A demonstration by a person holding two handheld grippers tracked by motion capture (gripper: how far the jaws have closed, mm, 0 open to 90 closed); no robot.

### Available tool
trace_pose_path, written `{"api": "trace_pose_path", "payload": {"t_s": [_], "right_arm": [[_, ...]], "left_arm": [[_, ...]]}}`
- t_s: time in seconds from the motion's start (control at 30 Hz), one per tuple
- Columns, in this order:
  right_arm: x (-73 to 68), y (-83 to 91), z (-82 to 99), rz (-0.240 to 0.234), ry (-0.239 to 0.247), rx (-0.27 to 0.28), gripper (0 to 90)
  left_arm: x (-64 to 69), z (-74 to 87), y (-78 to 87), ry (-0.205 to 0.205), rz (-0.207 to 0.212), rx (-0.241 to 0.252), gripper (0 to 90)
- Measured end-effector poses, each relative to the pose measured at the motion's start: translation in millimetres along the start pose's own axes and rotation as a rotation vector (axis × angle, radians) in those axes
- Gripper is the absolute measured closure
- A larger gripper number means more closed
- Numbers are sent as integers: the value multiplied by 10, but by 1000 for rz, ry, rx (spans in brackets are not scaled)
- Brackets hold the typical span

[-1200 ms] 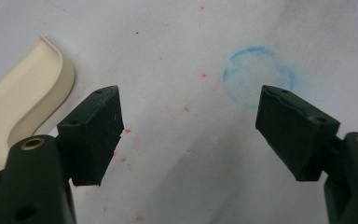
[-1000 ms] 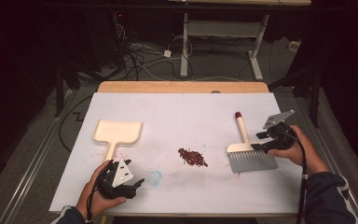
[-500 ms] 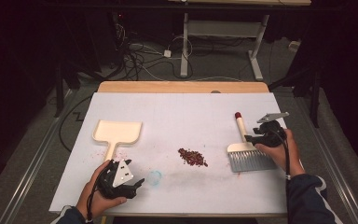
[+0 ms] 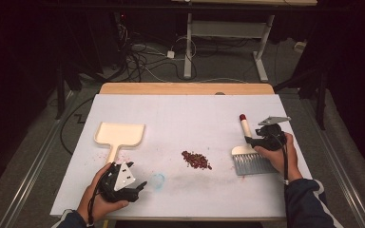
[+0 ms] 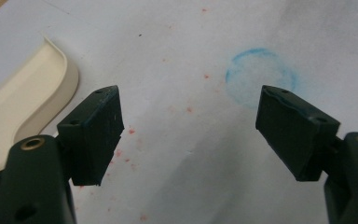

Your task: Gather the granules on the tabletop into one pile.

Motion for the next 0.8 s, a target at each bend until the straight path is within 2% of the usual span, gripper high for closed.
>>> {"api": "trace_pose_path", "payload": {"t_s": [0.13, 0.27, 0.37, 0.47, 0.6, 0.8], "right_arm": [[-2, 137, -150, 24, -21, 85, 362], [-2, 272, -293, 44, -65, 178, 319], [-37, 374, -371, 22, -72, 247, 314], [-70, 469, -429, 12, -85, 293, 297], [-115, 578, -485, 9, -56, 330, 301], [-169, 723, -520, 31, -22, 372, 282]], "left_arm": [[-4, -7, 4, 1, -3, 7, 221], [-2, -5, 8, -2, -2, 6, 220], [-4, -5, 12, -2, -3, 6, 220], [-5, -4, 17, -1, -4, 6, 220], [-7, -4, 24, -3, -5, 5, 220], [-9, -6, 23, 1, -6, 8, 220]]}}
Point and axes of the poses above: each handheld gripper's, and its own axes: y roughly backward along the jaws, z roughly out of its underside, x roughly to its right, the point moved 10 cm from there along -y, roughly forward along the jaws, and after that the axes turned 4 degrees about y, right-handed, at the moved point
